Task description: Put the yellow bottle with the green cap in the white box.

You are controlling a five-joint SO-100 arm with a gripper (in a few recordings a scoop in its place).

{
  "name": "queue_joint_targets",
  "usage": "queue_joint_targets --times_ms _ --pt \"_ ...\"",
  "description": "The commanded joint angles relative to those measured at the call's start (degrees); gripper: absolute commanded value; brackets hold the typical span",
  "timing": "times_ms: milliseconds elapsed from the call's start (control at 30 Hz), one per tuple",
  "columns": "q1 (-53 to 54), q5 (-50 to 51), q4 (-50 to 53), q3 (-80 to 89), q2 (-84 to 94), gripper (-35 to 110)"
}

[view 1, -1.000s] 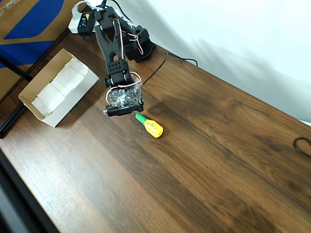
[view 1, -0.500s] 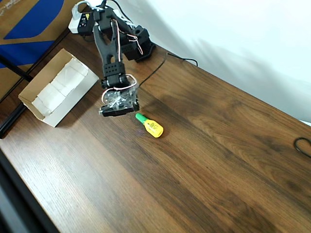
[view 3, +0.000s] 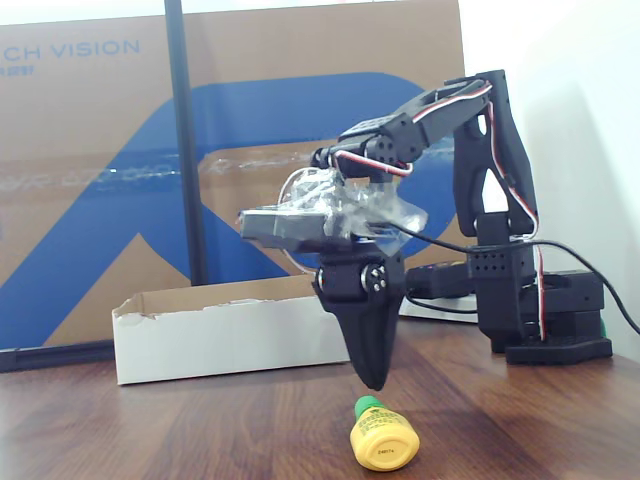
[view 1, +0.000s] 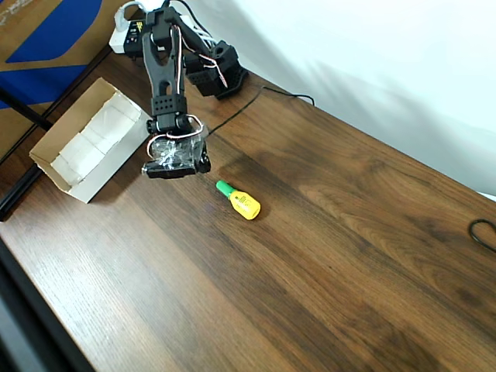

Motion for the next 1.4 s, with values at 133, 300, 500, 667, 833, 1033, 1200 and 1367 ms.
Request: queue_joint_targets --times_ms 133,300,500,667,833,1033,1200,1367 --pt "-3.1 2.3 -2.2 -0.6 5.5 0" --pt "0.4 2.2 -10.0 -1.8 6.2 0" --pt "1.7 0.8 -18.0 -6.3 2.3 0" --pt "1.1 1.3 -22.6 -10.0 -3.9 0" --pt "-0.7 1.6 -21.5 -14.3 -7.8 0" --pt "-3.5 1.9 -16.8 -17.9 -7.9 0" --pt "-6.9 2.9 -14.1 -18.5 -5.4 0" --pt "-8.9 3.9 -13.4 -18.9 -4.3 0"
